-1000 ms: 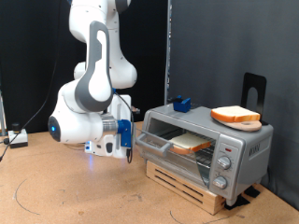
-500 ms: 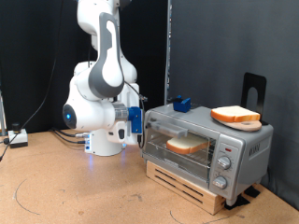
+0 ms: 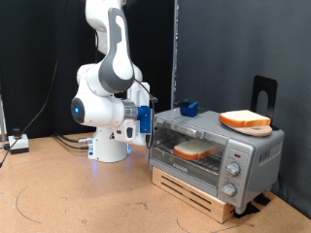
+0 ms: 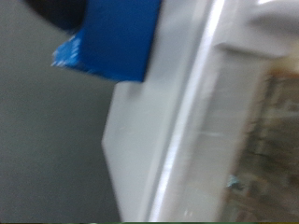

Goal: Make a piece of toast with the oven

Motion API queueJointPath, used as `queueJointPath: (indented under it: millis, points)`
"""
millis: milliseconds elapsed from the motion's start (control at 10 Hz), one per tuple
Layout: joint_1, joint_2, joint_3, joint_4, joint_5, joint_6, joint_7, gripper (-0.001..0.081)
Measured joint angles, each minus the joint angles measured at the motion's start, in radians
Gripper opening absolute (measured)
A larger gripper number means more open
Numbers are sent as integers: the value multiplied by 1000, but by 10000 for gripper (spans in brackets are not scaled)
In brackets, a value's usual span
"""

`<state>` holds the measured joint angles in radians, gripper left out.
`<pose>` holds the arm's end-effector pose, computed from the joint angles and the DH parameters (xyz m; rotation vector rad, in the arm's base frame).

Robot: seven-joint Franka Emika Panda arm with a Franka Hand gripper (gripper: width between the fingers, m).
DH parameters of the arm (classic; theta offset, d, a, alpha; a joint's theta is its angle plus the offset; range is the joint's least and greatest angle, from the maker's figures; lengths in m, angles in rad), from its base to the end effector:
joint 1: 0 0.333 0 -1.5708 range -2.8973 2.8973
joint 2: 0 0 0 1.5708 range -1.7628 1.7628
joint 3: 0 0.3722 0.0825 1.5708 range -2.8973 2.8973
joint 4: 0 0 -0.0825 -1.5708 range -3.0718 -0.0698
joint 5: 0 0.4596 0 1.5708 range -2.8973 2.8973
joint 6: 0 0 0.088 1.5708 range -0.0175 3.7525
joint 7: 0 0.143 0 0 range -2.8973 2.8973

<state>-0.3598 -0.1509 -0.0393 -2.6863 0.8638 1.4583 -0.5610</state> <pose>0.3351 -0.0154 0.2684 -1.8652 0.2550 0.5589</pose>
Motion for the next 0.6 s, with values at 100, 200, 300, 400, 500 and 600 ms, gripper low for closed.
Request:
queueJointPath:
  millis: [100,200,300,400,500,600]
  points:
    - [-17,7,-12,15,-3,28,28,807]
    - [-32,20,-21,32,-9,55,53,807]
    - [-48,36,-34,52,-23,72,83,807]
    - [-63,56,-46,74,-41,83,115,807]
    - [-77,77,-60,99,-66,83,145,807]
    - [-91,100,-74,126,-91,82,170,807]
